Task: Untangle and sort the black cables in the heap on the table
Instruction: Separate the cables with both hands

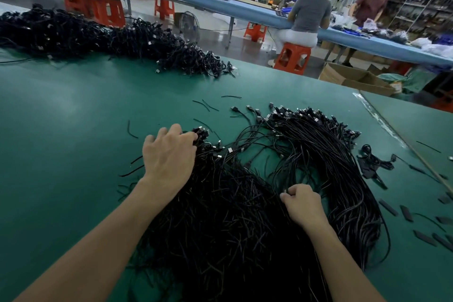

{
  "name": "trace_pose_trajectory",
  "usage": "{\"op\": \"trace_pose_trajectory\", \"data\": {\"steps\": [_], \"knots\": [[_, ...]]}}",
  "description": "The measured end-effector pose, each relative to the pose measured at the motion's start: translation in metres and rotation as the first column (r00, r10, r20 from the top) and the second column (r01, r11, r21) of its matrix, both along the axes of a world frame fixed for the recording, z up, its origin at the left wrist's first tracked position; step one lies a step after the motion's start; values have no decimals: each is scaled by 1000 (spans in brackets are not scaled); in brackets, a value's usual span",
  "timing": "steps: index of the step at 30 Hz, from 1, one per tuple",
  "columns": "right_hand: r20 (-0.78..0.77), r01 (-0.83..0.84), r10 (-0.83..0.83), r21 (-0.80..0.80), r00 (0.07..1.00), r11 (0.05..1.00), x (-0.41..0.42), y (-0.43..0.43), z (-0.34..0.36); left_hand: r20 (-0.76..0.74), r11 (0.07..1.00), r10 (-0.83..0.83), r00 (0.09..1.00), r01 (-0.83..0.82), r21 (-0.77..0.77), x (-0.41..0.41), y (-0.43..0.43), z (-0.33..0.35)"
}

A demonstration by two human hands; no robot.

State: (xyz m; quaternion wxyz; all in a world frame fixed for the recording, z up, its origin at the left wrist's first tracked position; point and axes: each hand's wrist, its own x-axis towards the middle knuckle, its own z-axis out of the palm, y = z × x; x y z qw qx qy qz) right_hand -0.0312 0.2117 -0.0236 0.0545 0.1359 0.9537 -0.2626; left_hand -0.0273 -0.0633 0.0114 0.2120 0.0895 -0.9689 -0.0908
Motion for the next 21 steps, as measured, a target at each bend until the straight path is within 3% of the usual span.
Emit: {"op": "trace_pose_trajectory", "data": {"steps": [4,9,13,15,17,19,21], "knots": [[-103,28,-33,-56,994,998,1,3,10,67,991,0,998,9,-134,0,8,-2],[-275,44,-104,-217,956,975,2,-1,26,160,984,-28,987,55,-167,3,11,2],[-410,12,-14,-10,912,1000,3,-5,41,152,987,-40,988,63,-145,10,13,9],[-402,-49,9,-88,916,995,4,-9,48,4,985,-147,989,147,-95,17,20,15],[-370,-105,33,-176,929,979,9,-16,54,-117,940,-338,934,341,8,26,33,21],[-366,-133,39,-235,930,963,14,-24,60,-69,865,-466,882,471,175,28,45,22],[-425,-172,44,-268,904,948,22,-34,71,45,805,-534,844,492,332,28,55,22]]}}
